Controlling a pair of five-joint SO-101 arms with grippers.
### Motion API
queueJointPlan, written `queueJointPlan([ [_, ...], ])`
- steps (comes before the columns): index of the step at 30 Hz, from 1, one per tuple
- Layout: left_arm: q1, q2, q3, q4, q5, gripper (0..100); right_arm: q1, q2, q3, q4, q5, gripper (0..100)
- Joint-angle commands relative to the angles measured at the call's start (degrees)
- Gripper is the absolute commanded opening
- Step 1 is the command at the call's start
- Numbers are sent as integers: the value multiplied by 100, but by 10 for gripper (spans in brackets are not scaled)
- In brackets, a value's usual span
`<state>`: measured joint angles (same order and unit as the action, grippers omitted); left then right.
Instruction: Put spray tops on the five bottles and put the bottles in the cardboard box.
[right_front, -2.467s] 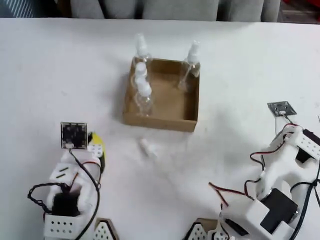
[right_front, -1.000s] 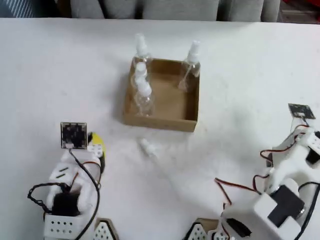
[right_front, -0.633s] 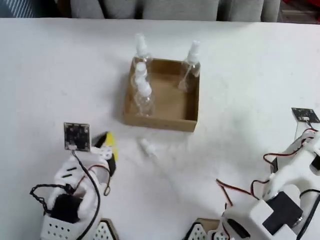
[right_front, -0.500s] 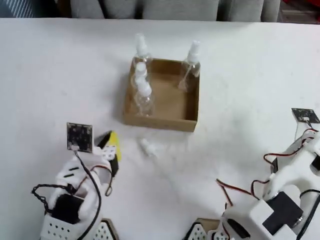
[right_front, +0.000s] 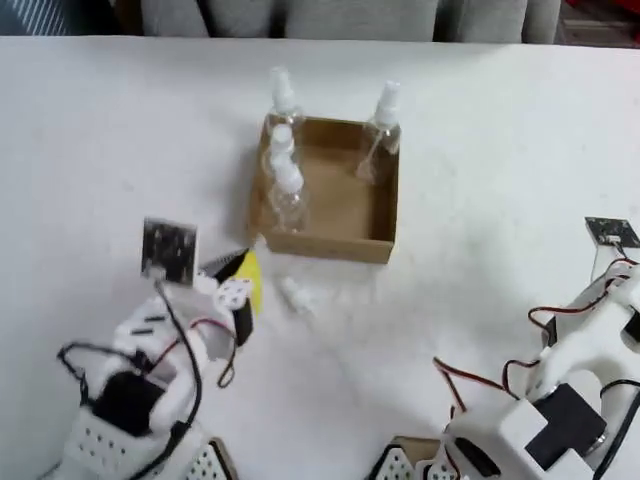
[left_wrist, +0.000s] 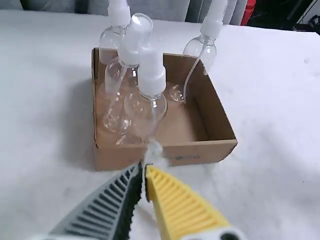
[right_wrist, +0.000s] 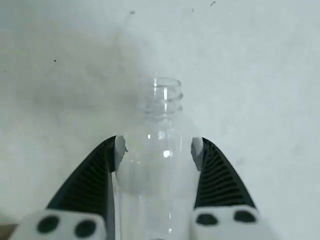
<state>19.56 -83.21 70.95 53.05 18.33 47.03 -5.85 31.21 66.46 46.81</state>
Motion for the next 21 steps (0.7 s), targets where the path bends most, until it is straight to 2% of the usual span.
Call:
queueJointPlan([
  [1,268,1974,-1081,-193,765,28,22,-251,-167,84,62,17],
  [4,479,2730,-1231,-352,1424,28,31,-251,-167,145,70,17],
  [9,593,3380,-949,-1160,2699,28,13,-251,-167,127,70,17],
  [12,593,3688,-695,-1679,2769,45,-13,-251,-167,127,70,17],
  [14,576,3969,-624,-1916,2778,98,-13,-251,-167,127,70,17],
  [17,602,4514,-642,-1978,2778,188,-13,-251,-167,127,70,17],
  [21,567,5218,-941,-1943,2901,190,-13,-251,-167,127,70,17],
])
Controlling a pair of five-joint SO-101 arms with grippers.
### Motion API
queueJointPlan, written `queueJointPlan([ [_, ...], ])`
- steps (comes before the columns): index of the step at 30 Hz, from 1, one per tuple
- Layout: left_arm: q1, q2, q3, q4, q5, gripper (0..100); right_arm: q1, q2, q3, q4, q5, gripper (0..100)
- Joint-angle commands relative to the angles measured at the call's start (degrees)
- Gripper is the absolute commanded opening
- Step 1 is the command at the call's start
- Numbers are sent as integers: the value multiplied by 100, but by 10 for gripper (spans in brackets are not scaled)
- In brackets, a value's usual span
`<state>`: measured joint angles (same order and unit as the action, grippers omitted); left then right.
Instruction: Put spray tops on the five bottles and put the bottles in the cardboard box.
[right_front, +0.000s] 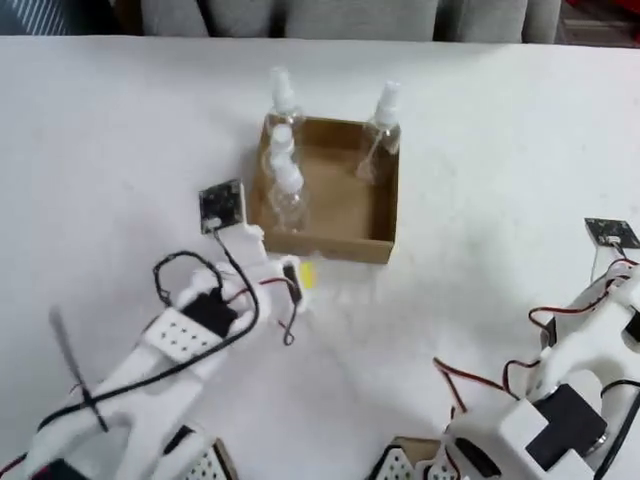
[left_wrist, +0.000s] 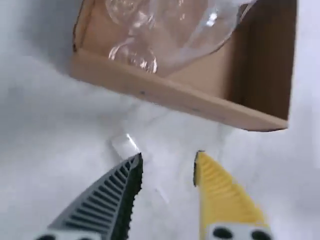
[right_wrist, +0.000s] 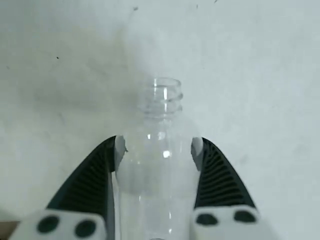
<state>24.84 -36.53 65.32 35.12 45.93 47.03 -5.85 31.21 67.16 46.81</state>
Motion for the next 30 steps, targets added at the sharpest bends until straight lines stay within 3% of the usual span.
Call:
queueJointPlan([
  [1,40,708,-440,-149,141,185,-13,-251,-167,57,70,17],
  [23,-57,3231,-1486,-475,273,211,-180,-259,-176,66,70,17],
  [30,-13,3284,-1538,-448,264,199,-180,-277,-176,66,70,17],
])
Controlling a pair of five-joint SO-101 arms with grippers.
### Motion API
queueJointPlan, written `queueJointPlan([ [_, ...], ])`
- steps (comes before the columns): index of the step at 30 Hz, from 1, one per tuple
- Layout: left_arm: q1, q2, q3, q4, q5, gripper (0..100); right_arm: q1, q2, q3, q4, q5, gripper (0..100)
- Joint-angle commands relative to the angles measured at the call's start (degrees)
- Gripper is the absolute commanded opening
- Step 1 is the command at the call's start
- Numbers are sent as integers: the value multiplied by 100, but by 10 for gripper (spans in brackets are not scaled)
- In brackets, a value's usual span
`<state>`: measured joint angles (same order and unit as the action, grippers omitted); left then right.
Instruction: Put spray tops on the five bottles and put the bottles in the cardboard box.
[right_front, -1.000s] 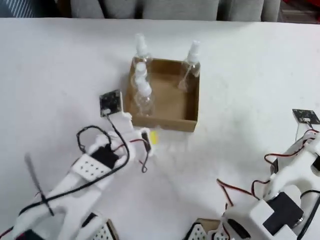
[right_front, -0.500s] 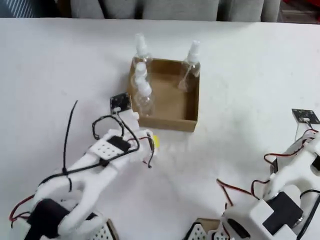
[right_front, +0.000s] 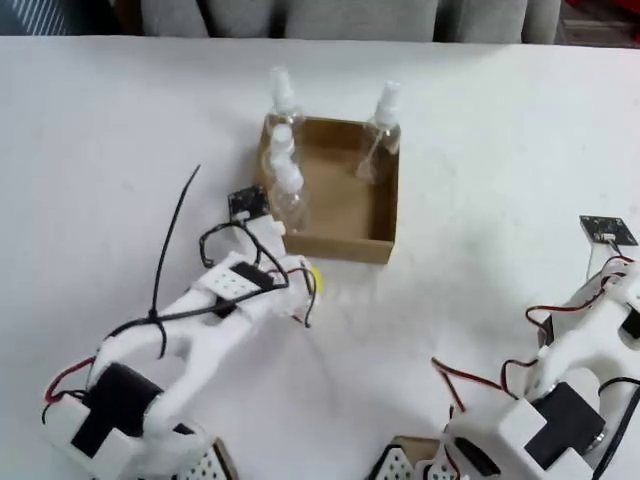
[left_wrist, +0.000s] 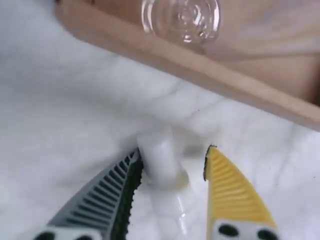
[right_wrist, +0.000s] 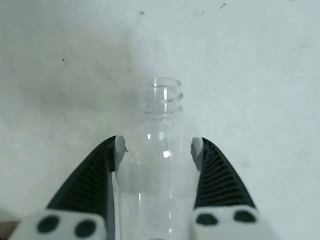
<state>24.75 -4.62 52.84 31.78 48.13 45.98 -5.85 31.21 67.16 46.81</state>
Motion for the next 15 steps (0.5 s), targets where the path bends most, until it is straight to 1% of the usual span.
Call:
queueJointPlan([
  [1,4,92,-290,-35,35,172,-66,-295,-176,75,70,17],
  [3,4,84,-343,141,-26,85,-57,-303,-211,171,70,17],
  [4,4,84,-343,176,-185,25,-57,-312,-211,242,70,17],
  [5,4,75,-352,185,-404,12,-66,-312,-211,312,70,17],
  [6,4,75,-352,220,-580,40,-75,-312,-220,347,79,17],
  [7,40,75,-352,299,-668,47,-75,-312,-220,365,79,17],
  [9,154,-48,-352,484,-756,19,-92,-312,-255,391,70,17],
  [10,224,-171,-334,589,-844,21,-110,-312,-308,418,44,17],
  [12,330,-505,-299,835,-1169,22,-136,-312,-448,664,18,17],
  [15,374,-998,-290,1345,-1864,20,-312,-321,-774,1270,9,17],
])
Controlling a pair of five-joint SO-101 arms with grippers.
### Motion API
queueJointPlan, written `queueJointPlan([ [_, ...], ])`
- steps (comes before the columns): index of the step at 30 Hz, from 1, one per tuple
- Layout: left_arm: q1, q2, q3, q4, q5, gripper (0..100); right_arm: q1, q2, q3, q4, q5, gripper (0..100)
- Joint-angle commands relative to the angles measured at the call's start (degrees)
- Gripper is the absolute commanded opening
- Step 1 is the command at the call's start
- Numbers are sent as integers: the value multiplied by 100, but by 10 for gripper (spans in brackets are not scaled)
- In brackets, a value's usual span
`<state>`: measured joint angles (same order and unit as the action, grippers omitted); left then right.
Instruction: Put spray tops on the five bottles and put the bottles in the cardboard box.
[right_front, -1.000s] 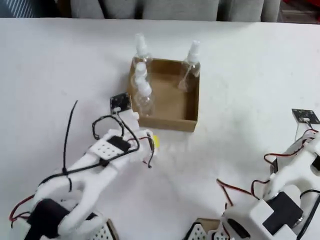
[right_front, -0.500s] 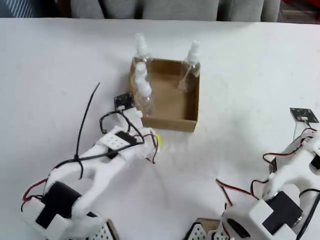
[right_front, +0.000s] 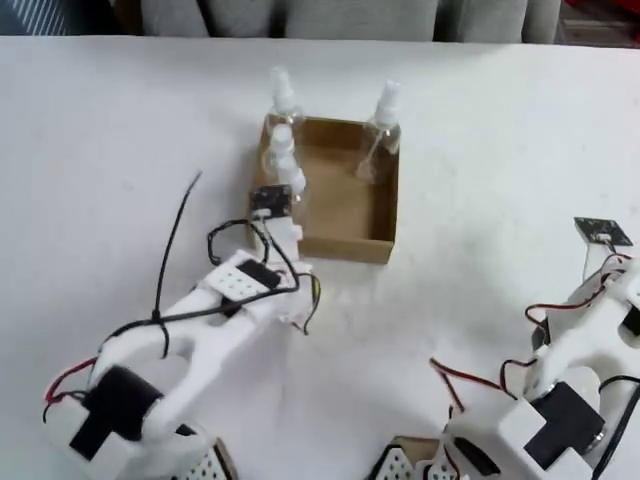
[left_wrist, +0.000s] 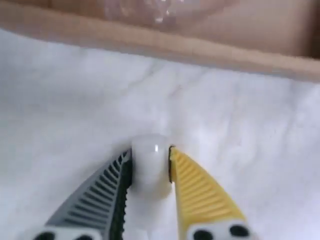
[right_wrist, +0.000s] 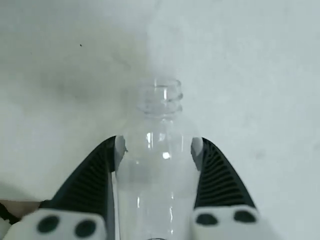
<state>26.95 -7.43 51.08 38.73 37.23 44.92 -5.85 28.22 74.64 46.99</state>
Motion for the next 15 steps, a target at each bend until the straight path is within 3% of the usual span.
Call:
queueJointPlan([
  [1,127,-857,-114,782,-985,20,-268,-321,-589,760,-9,17],
  [7,-268,-1622,0,1116,-1855,20,-664,-1182,-703,1499,-413,17],
  [15,-1095,-3134,457,1116,-1881,20,-1771,-3363,563,1174,-1477,17],
])
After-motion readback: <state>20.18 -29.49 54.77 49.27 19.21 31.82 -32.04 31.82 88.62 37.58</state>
